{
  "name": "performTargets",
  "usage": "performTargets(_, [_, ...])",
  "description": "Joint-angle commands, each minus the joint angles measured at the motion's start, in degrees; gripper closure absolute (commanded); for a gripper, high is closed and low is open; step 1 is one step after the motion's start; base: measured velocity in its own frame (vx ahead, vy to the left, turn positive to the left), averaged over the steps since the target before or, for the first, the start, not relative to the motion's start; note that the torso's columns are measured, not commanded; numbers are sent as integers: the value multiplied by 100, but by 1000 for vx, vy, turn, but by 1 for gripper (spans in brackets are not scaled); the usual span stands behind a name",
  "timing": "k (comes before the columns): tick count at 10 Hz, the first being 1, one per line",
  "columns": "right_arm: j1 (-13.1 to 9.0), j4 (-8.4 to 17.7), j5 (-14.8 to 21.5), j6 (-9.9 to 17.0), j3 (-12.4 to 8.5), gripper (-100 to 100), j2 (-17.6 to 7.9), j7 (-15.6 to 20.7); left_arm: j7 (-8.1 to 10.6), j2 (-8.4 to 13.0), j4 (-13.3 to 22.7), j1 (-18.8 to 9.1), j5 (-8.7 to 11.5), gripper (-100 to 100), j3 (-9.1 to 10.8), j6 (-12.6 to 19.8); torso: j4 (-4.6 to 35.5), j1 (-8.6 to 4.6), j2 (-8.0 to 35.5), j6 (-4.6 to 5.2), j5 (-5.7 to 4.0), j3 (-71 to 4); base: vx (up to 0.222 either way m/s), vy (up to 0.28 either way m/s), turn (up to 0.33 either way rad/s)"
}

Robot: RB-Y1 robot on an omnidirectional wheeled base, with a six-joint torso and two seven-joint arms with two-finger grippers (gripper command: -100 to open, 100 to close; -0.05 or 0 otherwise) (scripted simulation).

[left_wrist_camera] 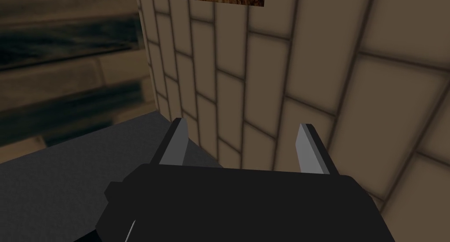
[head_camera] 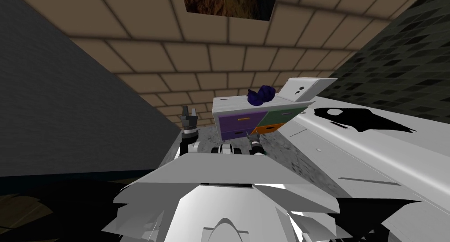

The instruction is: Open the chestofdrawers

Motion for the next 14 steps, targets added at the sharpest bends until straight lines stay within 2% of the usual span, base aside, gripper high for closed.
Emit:
performTargets(1, [-8,265,464,353,108,-100,-91,59,0,0,0,0,0,0,0,0,-1,2,-1,2,1,-2,89,30,102])
performTargets(3, [-8,265,721,353,108,-100,-91,59,0,0,0,1,0,0,0,0,0,4,1,3,2,-1,63,23,15])
performTargets(4, [-17,453,950,576,178,-100,-164,78,0,0,0,0,0,0,0,0,4,-1,17,3,0,9,51,31,81])
performTargets(5, [-17,453,1118,576,178,-100,-164,78,0,0,0,0,0,0,0,0,4,3,13,0,0,9,60,23,58])
performTargets(6, [-26,638,1292,791,245,-100,-235,96,0,0,0,0,0,0,0,0,2,0,8,2,1,4,78,30,100])
performTargets(7, [-26,638,1462,791,245,-100,-235,96,0,0,0,0,0,0,0,0,0,2,-1,1,1,-1,66,19,42])
performTargets(8, [-35,817,1634,998,309,-100,-306,113,0,0,0,1,0,0,0,0,0,-2,3,3,1,0,80,11,70])
performTargets(10, [-35,817,1867,998,309,-100,-306,113,0,0,0,0,0,0,0,0,2,0,8,2,0,4,45,12,22])
performTargets(11, [-44,989,2096,1196,370,-100,-376,129,0,0,0,0,0,0,0,0,5,1,20,2,1,11,43,15,74])
performTargets(12, [-44,989,2217,1196,370,-100,-376,129,0,0,0,0,0,0,0,0,4,2,11,0,1,7,46,14,53])
performTargets(13, [-52,1151,2411,1383,429,-100,-444,144,0,0,0,0,0,0,0,0,1,2,6,2,1,3,60,22,92])
performTargets(14, [-52,1151,2549,1383,429,-100,-444,144,0,0,0,0,0,0,0,0,0,4,-1,0,1,-1,57,19,30])
